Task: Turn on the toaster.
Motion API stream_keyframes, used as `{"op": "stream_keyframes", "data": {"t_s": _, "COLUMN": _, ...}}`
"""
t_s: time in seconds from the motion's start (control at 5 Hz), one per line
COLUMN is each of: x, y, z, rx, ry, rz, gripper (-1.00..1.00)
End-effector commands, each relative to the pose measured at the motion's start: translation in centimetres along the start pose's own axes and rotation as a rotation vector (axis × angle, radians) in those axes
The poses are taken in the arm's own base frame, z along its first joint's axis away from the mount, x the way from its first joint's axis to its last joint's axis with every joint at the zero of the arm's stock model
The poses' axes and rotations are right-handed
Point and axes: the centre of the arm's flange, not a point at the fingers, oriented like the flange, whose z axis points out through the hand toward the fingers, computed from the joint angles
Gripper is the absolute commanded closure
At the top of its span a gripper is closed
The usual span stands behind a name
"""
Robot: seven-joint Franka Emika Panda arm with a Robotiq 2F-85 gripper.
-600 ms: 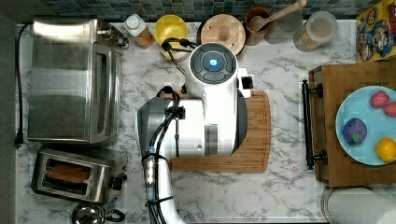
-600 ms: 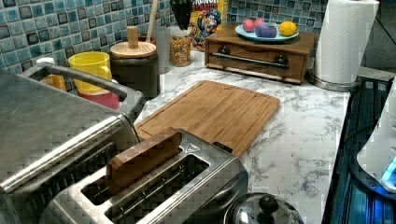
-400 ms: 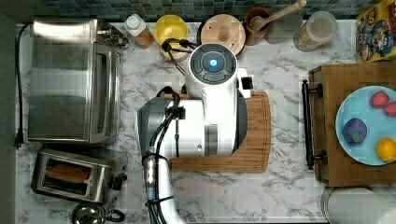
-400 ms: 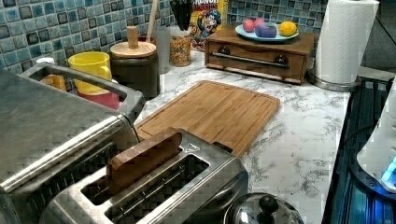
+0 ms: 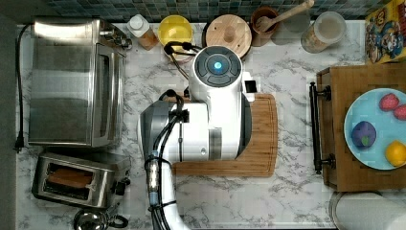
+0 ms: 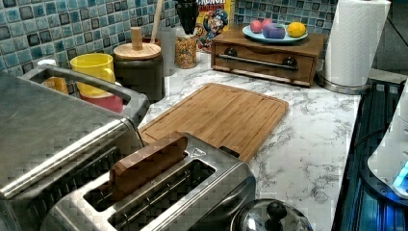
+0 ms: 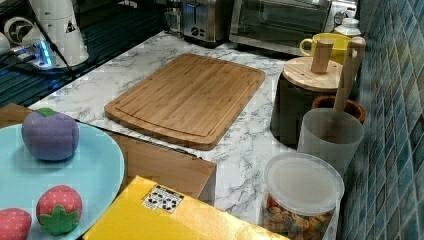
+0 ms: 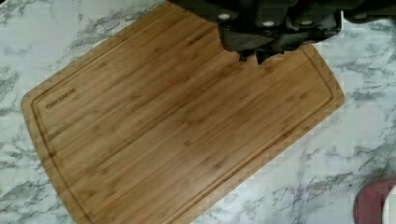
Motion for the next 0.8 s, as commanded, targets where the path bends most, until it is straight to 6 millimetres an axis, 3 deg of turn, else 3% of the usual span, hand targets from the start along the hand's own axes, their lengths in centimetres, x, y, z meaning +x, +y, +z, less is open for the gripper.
{"op": "stream_keyframes", "data": {"t_s": 0.2, "x": -10.3, "y": -3.4, "z": 2.6, "rx": 0.060, "ry": 0.037, "rz": -0.298, "gripper": 1.00}}
{"op": "stream_keyframes", "data": {"t_s": 0.8, "x": -19.2, "y": -3.5, "z": 3.1, "rx": 0.093, "ry": 0.079, "rz": -0.411, "gripper": 1.00}}
